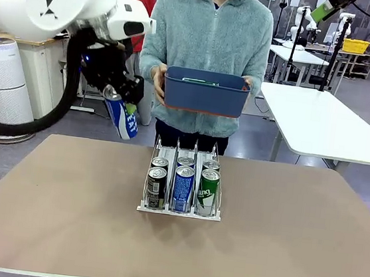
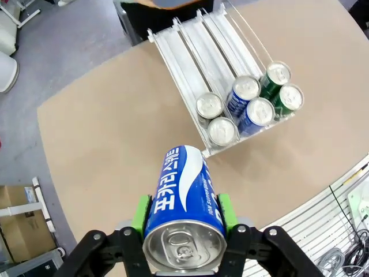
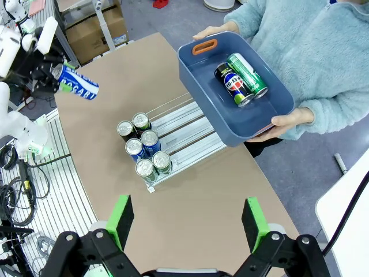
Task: Fill the beverage cans into the dispenser.
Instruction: Place the picked Ionic drink in the line of the Automatic Can Dispenser with the same cans.
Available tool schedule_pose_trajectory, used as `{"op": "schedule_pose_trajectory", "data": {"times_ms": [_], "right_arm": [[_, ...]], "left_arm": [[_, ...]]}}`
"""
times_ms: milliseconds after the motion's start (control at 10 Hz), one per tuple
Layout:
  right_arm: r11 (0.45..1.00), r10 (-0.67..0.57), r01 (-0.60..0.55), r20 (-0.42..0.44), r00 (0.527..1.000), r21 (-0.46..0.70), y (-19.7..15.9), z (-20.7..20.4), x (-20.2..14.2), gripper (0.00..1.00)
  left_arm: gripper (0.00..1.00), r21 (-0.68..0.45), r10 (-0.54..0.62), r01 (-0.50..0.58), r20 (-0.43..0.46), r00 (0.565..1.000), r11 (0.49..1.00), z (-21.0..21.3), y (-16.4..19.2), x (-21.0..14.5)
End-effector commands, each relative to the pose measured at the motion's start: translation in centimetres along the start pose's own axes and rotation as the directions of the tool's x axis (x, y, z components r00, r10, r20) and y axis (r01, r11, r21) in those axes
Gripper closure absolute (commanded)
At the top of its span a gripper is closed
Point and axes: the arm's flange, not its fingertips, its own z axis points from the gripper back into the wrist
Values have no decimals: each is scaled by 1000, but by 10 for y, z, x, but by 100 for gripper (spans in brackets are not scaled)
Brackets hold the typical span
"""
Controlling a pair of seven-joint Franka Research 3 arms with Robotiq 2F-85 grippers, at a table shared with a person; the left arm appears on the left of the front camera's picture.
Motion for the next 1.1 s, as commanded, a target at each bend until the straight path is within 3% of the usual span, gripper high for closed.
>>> {"op": "schedule_pose_trajectory", "data": {"times_ms": [0,100,200,500,800,1000], "right_arm": [[1000,-7,7,-1,1000,0,1,0,1,0],[1000,-7,7,-1,1000,0,1,0,1,0],[1000,-7,7,-1,1000,0,1,0,1,0],[1000,-7,7,-1,1000,0,1,0,1,0],[1000,-7,7,-1,1000,0,1,0,1,0],[1000,-7,7,-1,1000,0,1,0,1,0]], "left_arm": [[43,-73,20,-19,16,1000,997,-5,1,-5],[43,-105,26,-25,9,1000,994,-9,2,-6],[43,-23,2,-2,-8,1000,1000,-5,-5,-5],[43,-23,2,-2,-8,1000,1000,-5,-5,-5],[43,-115,24,-23,6,1000,993,-30,-21,8],[43,-142,-124,124,8,992,982,-47,-50,4]]}}
